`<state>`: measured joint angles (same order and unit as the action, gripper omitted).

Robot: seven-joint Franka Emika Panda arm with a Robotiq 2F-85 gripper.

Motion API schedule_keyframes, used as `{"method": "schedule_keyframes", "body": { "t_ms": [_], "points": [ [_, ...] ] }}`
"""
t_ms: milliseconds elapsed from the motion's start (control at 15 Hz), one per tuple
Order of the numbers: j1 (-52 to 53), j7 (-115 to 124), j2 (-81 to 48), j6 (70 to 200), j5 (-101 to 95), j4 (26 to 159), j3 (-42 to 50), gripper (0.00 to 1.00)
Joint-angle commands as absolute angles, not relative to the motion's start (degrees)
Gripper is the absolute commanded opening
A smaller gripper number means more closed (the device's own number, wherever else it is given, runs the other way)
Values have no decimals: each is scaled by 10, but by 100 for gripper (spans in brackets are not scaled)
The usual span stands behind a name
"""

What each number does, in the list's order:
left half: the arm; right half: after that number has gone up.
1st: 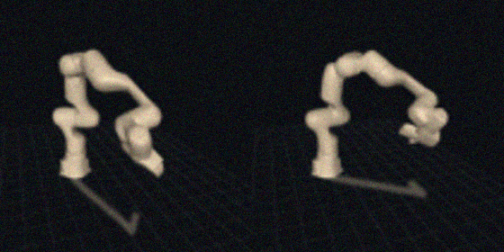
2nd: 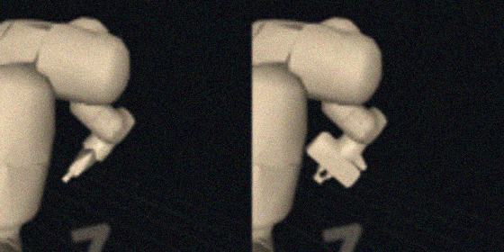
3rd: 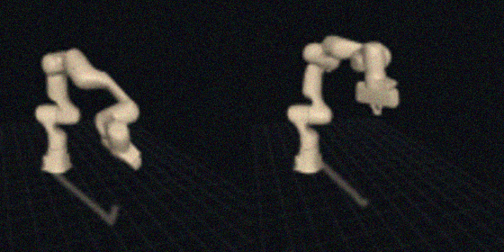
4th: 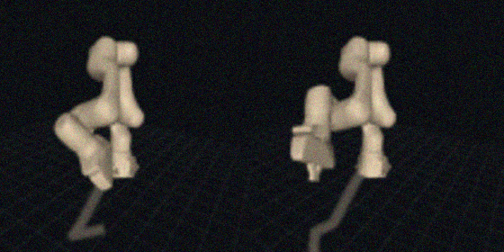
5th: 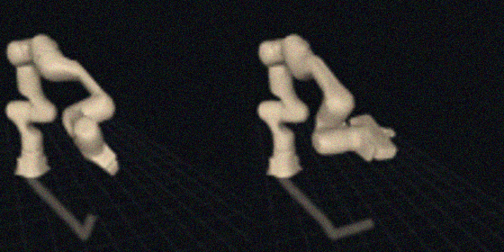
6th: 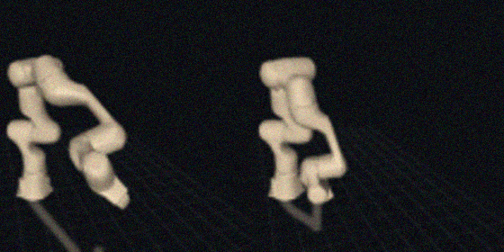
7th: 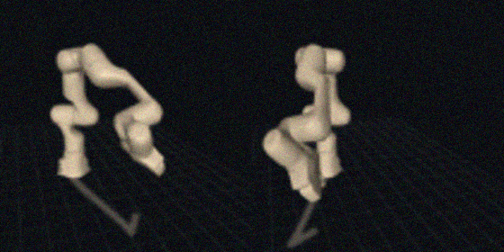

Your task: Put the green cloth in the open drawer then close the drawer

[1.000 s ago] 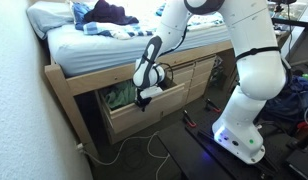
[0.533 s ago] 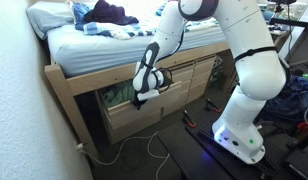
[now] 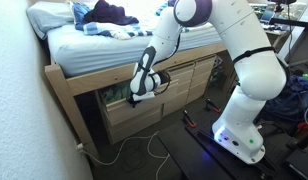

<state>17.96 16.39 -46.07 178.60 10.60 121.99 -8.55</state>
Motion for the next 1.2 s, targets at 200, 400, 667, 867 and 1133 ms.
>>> {"method": "schedule_keyframes", "body": {
  "t_ms": [200,400,667,867,1133],
  "points": [
    [218,205,-477,1848,141,1194,-56,0],
    [232,210,-486,1875,155,1188,-46,0],
    [249,209,-498,1880,170,1170,-28,0],
    [259,210,-503,1879,178,1157,-18,0],
    [274,213,-510,1876,183,1142,-3,0]
  ]
}}
